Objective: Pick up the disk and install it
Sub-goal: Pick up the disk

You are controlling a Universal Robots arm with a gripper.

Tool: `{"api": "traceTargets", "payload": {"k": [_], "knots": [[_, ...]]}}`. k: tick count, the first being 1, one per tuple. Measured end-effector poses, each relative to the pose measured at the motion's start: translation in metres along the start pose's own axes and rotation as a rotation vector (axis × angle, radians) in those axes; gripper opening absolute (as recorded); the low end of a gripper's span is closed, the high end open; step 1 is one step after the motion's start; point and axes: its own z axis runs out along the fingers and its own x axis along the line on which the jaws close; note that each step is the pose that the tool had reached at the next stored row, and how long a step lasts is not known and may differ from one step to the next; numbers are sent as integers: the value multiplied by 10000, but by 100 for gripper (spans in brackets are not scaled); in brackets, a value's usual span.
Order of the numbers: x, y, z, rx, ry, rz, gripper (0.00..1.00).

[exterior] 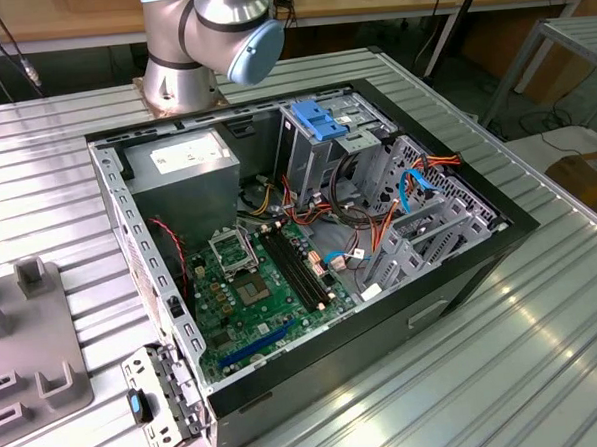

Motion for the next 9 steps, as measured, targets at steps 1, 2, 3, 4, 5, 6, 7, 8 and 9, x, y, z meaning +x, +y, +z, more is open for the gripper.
{"api": "traceTargets", "payload": {"k": [1, 2, 3, 4, 5, 6, 7, 8, 9], "knots": [[-1, -2, -26, -3, 1, 0, 37], [-1, -2, -26, -1, 0, 0, 37], [-1, -2, -26, -1, 0, 0, 37], [-1, -2, -26, -1, 0, 0, 37], [-1, -2, -26, -1, 0, 0, 37], [-1, -9, -26, -2, 0, -1, 37], [-2, -47, -26, -1, 0, -1, 37], [-4, -98, -26, 0, 0, -1, 37], [-6, -133, -26, -1, 0, 0, 37]]}}
